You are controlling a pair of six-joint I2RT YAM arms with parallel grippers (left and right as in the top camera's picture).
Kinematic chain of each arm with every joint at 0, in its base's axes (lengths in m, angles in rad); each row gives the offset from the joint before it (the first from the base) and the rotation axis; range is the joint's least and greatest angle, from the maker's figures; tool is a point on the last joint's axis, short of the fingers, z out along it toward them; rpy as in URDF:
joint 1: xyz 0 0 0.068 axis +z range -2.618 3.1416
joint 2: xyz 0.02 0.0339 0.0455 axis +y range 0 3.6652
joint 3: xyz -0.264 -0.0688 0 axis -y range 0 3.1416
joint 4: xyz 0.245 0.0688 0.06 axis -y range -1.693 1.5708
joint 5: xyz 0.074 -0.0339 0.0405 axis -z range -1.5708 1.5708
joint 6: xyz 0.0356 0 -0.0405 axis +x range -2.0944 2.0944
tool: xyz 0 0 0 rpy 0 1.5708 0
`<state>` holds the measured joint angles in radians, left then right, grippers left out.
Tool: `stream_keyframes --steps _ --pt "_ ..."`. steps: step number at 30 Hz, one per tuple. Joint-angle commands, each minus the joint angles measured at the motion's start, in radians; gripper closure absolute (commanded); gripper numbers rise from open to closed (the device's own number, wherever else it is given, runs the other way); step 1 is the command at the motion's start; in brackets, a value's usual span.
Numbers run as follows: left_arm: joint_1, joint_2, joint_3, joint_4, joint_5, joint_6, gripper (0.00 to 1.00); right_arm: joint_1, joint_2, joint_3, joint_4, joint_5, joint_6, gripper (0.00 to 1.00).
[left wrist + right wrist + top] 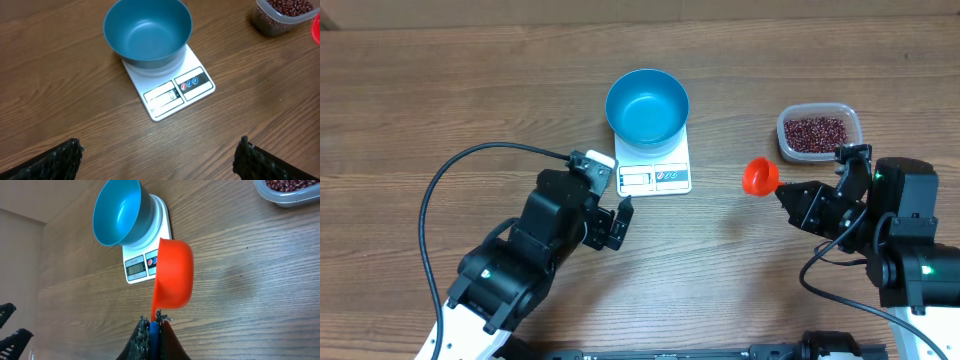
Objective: Scoop item into bowl and weigh 150g on scale
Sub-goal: 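Lift the left gripper off the scale and pull it back, then move the held red cup with the right gripper over the bean tub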
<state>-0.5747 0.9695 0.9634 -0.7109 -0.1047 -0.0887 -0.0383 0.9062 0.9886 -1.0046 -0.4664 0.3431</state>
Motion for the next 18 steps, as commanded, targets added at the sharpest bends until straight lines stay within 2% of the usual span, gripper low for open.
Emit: stream_keyframes --steps 1,18 --pt "0.005 0.019 0.000 0.000 0.020 0.033 0.01 0.004 -0.007 0.034 0.003 0.003 -0.004 0.96" --pt "0.005 0.153 0.000 0.001 0.020 0.033 0.00 0.004 -0.007 0.034 0.003 0.003 -0.012 0.96"
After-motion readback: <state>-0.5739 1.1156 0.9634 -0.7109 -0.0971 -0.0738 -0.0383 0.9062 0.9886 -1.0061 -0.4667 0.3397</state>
